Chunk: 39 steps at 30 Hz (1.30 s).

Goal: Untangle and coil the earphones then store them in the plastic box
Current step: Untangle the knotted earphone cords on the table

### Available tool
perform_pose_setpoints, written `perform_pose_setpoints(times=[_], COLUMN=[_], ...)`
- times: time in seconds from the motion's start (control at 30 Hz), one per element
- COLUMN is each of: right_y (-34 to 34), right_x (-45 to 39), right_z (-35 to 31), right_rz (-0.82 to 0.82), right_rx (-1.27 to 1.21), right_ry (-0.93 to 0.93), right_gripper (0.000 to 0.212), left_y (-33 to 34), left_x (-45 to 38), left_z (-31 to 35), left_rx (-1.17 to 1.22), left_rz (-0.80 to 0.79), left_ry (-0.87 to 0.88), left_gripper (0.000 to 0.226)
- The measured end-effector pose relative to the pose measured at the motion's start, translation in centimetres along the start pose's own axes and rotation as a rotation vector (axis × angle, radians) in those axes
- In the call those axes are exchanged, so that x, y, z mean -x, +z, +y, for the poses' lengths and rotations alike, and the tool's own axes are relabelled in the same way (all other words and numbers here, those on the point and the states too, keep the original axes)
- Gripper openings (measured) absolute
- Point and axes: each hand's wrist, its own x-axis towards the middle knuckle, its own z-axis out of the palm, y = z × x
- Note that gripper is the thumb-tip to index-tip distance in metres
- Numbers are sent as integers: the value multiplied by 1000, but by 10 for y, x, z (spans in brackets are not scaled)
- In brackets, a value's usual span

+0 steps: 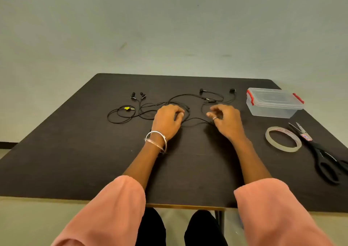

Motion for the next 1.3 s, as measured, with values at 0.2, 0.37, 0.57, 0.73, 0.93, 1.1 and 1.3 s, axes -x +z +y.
perform_pose_setpoints(times=[0.2,0.37,0.57,0.73,0.93,1.1,1.3], right_y=[6,13,4,-7,-9,-14,-19], right_x=[-9,-10,-3,6,14,16,17], right_z=[-1,-15,-17,-8,1,4,-1], right_rz=[-292,-313,-220,-153,20,167,292], right_rx=[325,82,-77,-94,-175,-175,-289], right_ry=[-155,-194,-188,-151,-100,-85,65], right_gripper=[26,3,8,19,9,14,18], left_y=[7,20,11,-7,-46,-75,-66], left_x=[-9,-8,-5,0,-9,-19,-15], left_z=[-4,-4,0,7,18,27,12], left_rx=[-72,-196,82,624,1249,1355,116], left_rz=[11,-85,1,139,335,468,117], left_ry=[116,212,142,-141,-492,-538,-523], left_gripper=[22,32,19,32,39,37,38])
